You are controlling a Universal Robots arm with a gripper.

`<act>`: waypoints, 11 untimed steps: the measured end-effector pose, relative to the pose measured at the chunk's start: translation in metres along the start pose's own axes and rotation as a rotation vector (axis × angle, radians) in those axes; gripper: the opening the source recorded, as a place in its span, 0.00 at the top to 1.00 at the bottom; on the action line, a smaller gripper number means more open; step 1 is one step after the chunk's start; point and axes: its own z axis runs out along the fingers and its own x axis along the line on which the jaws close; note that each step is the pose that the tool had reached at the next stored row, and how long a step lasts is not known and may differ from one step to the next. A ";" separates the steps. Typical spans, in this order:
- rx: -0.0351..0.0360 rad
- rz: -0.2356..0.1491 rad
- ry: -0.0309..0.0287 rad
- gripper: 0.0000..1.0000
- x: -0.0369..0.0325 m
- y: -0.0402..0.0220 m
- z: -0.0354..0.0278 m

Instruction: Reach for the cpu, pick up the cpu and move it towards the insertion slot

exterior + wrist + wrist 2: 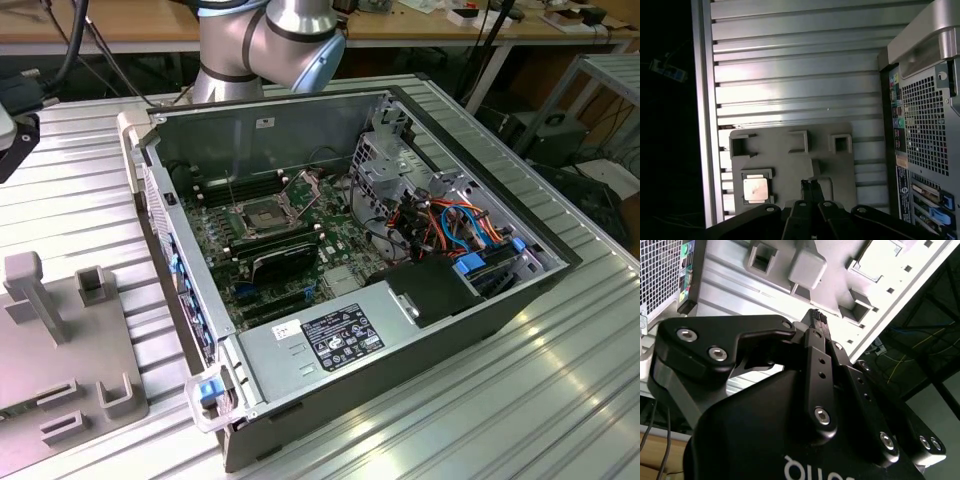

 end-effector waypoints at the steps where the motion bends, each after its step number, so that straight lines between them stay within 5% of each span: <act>1: 0.0001 0.000 0.0000 0.89 0.0015 -0.0008 0.0003; 5: 0.0000 0.000 0.0000 0.89 0.0063 -0.0044 0.0017; 11: 0.0001 0.000 0.0000 0.89 0.0226 -0.0072 0.0034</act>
